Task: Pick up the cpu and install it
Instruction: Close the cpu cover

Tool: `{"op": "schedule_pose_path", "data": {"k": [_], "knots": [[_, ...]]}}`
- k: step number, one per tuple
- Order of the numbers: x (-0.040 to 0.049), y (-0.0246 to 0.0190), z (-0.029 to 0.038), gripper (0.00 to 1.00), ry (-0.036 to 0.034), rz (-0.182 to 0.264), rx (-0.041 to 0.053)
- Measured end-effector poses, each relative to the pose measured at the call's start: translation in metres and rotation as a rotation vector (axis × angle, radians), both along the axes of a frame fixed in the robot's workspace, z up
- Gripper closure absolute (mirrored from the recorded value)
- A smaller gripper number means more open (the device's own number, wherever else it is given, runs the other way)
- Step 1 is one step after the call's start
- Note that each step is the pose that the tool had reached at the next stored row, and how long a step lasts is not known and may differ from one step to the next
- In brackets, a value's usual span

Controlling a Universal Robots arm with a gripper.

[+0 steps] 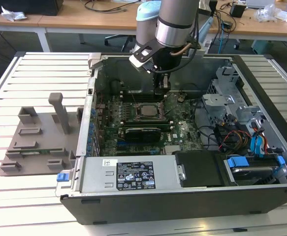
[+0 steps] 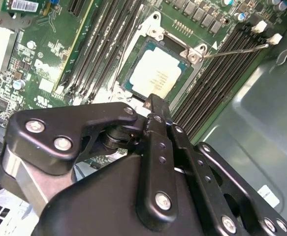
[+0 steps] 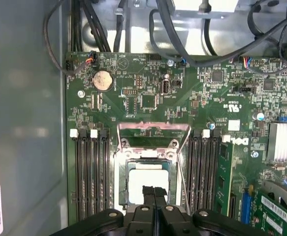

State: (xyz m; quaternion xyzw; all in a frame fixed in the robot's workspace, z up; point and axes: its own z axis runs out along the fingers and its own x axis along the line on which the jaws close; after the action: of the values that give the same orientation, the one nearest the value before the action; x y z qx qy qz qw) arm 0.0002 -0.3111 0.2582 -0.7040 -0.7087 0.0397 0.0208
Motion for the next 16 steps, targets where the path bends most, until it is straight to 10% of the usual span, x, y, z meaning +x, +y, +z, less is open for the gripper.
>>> {"op": "schedule_pose_path", "data": {"k": [16], "knots": [[0.0246, 0.0, -0.0001, 0.89, 0.0, 0.0, 0.0001]]}}
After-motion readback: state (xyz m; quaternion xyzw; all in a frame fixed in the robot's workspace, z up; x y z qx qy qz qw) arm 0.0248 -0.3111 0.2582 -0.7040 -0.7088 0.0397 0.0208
